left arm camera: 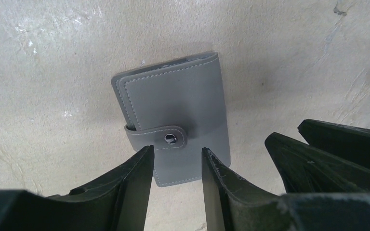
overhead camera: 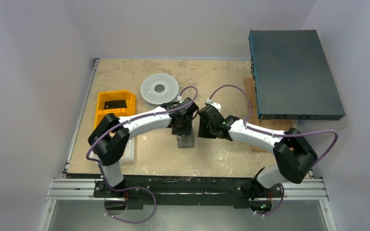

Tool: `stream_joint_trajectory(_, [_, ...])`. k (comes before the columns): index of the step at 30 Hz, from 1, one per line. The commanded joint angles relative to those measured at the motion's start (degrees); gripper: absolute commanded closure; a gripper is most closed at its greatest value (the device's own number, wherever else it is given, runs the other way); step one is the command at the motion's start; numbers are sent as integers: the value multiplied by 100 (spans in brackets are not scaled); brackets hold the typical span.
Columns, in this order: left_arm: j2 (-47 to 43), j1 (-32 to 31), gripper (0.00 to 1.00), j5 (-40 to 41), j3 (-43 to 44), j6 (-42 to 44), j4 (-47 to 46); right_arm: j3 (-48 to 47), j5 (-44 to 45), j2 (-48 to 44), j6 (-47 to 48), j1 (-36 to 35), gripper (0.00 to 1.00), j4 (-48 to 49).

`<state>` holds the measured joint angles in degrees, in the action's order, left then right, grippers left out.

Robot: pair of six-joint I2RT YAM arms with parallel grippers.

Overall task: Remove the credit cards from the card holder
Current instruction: Open the card holder at the center of the board.

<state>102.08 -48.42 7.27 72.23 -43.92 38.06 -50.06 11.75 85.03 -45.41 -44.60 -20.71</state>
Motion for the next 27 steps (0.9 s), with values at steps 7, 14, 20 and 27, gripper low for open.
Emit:
stream_joint_trajectory(7, [273, -53, 63, 205, 61, 35, -200, 58, -217, 111, 85, 6, 67, 378])
stream_joint_trajectory(14, [411, -44, 72, 256, -33, 50, -317, -2, -208, 329, 101, -2, 67, 391])
stream_joint_trajectory(20, [338, -49, 100, 212, -76, 118, -351, 60, -202, 333, 87, 6, 67, 432])
stream_joint_trajectory(27, [-184, -8, 100, -57, -227, 156, -401, -44, -203, 385, 208, -5, 67, 455])
